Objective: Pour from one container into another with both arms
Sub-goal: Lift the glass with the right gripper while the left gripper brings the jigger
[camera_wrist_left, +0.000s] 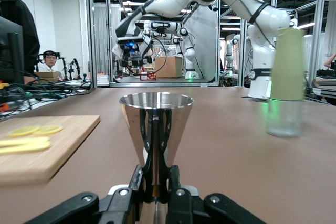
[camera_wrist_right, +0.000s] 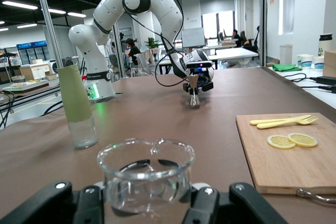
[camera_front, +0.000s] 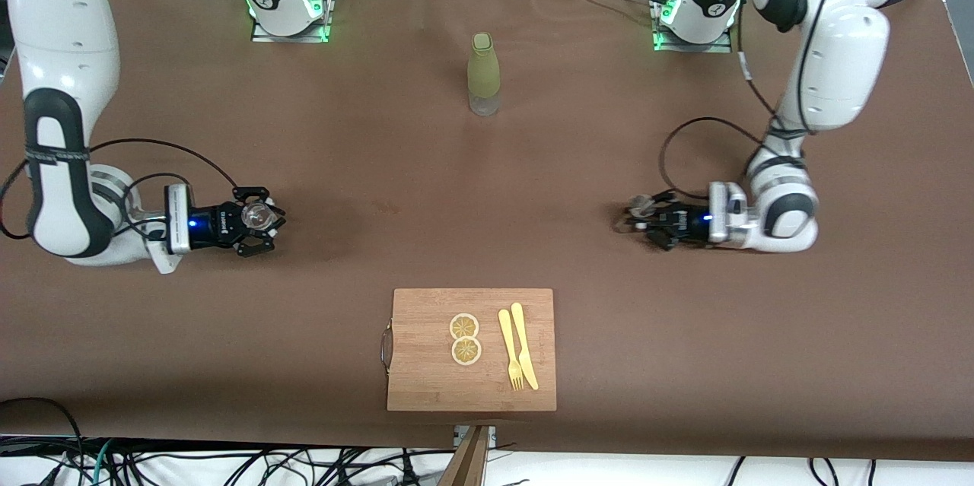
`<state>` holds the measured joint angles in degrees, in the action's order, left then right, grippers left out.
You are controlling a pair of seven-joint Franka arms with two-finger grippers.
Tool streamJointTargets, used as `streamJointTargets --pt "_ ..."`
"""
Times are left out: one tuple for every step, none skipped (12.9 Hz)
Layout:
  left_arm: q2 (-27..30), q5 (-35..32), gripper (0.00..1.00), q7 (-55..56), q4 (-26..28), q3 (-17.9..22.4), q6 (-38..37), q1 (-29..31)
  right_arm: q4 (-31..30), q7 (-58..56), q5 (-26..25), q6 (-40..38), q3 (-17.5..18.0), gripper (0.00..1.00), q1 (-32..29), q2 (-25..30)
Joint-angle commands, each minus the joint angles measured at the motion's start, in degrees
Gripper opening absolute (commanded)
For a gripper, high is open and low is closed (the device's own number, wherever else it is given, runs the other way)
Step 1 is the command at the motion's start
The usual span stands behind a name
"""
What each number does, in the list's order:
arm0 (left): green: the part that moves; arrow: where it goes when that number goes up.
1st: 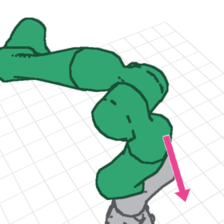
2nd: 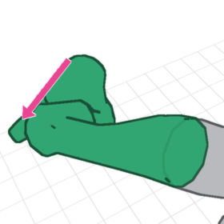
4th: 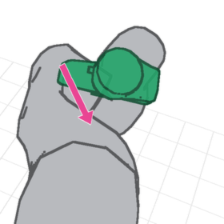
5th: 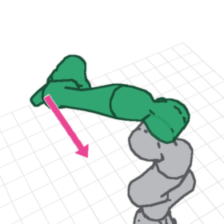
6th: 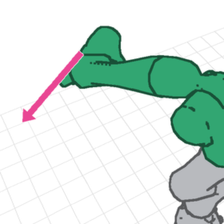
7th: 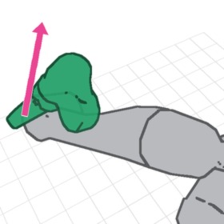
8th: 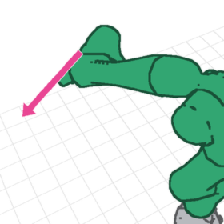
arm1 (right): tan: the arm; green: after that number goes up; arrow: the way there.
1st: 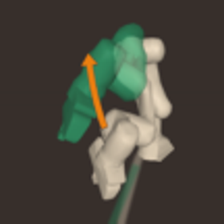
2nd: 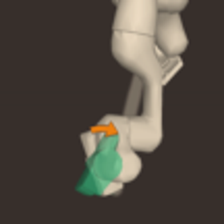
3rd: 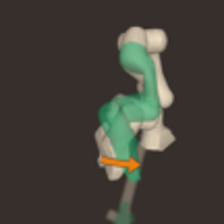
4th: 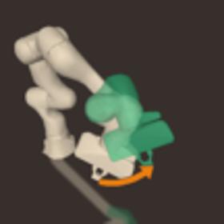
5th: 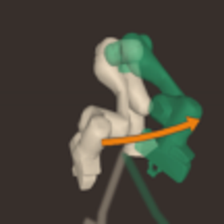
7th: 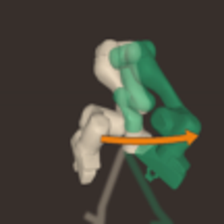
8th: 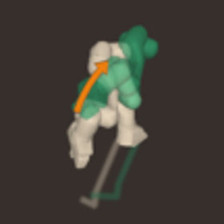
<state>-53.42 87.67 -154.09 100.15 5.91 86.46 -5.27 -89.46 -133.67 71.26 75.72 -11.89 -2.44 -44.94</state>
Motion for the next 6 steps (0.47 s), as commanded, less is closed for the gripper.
streamJointTargets --pt "1.8 4.2 0.0 1.4 -0.7 -5.8 7.6 -2.4 -5.0 3.7 -3.6 4.7 2.3 0.12 0.0 7.6" --pt "1.9 4.3 0.0 3.2 -2.1 -8.6 11.6 -3.3 -5.8 5.3 -3.8 5.3 2.8 0.12 0.1 8.8" --pt "1.9 4.3 0.0 5.5 -3.5 -11.4 15.2 -3.8 -6.3 5.7 -3.8 6.5 4.1 0.12 0.1 9.9" --pt "1.8 4.4 0.0 6.9 -4.6 -13.7 19.1 -4.6 -7.6 7.0 -3.8 8.8 5.7 0.12 0.1 11.5" --pt "1.5 6.2 0.0 8.3 -5.7 -15.7 22.3 -5.6 -9.7 8.5 -3.8 10.8 7.1 0.12 0.1 13.3" --pt "1.3 8.8 0.0 9.2 -6.5 -16.5 25.1 -7.5 -10.7 9.3 -3.7 12.6 8.8 0.12 0.2 14.5"
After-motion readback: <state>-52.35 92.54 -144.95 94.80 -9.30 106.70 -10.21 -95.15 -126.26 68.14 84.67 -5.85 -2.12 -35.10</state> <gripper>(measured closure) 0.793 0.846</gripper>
